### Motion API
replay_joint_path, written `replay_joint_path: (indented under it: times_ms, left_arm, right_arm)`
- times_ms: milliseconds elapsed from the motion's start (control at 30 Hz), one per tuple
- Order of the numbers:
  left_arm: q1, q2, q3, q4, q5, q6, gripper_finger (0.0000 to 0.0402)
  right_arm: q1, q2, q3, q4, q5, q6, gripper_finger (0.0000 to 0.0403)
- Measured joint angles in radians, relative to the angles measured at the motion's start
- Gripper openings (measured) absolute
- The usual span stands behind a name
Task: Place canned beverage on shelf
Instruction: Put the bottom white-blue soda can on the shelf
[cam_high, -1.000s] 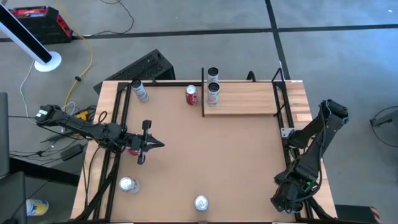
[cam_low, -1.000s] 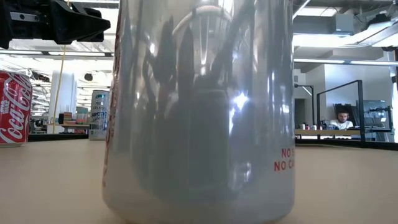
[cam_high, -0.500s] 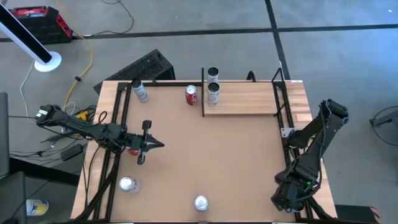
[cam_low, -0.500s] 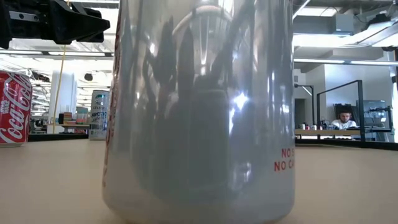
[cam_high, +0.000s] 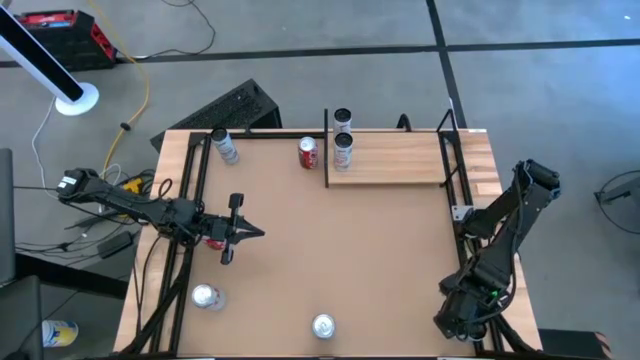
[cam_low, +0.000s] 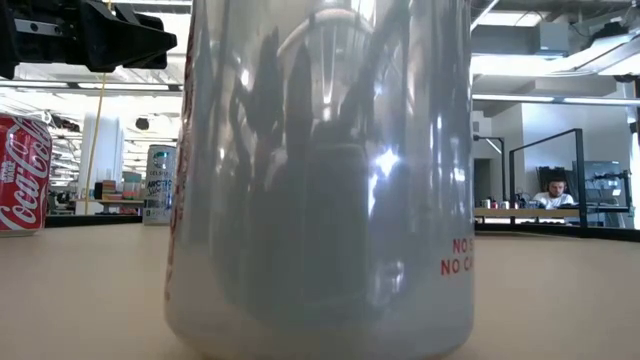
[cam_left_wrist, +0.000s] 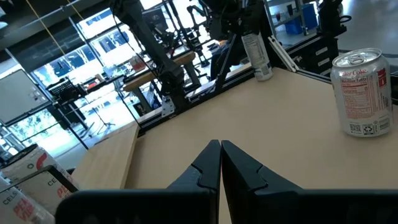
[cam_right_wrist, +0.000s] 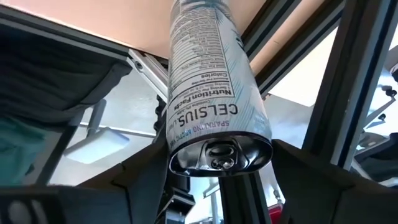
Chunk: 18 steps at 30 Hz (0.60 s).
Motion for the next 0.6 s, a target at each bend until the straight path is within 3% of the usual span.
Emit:
replay_joint_path:
  times_ms: [133,300,600]
  left_arm:
    - [0.000,0.000,0.000,0.000,0.000,0.000,0.0000]
    - [0.000,0.000,0.000,0.000,0.000,0.000,0.0000]
    - [0.000,0.000,0.000,0.002,0.000,0.007,0.0000]
  right_arm:
    - [-0.011,0.000,0.000,-0.003,-0.001,-0.028,0.0266]
    - [-0.038,-0.001,0.001,-0.039,0.011,-0.085,0.0265]
    - [-0.192,-0.001,0.073,-0.264,0.111,-0.321,0.0227]
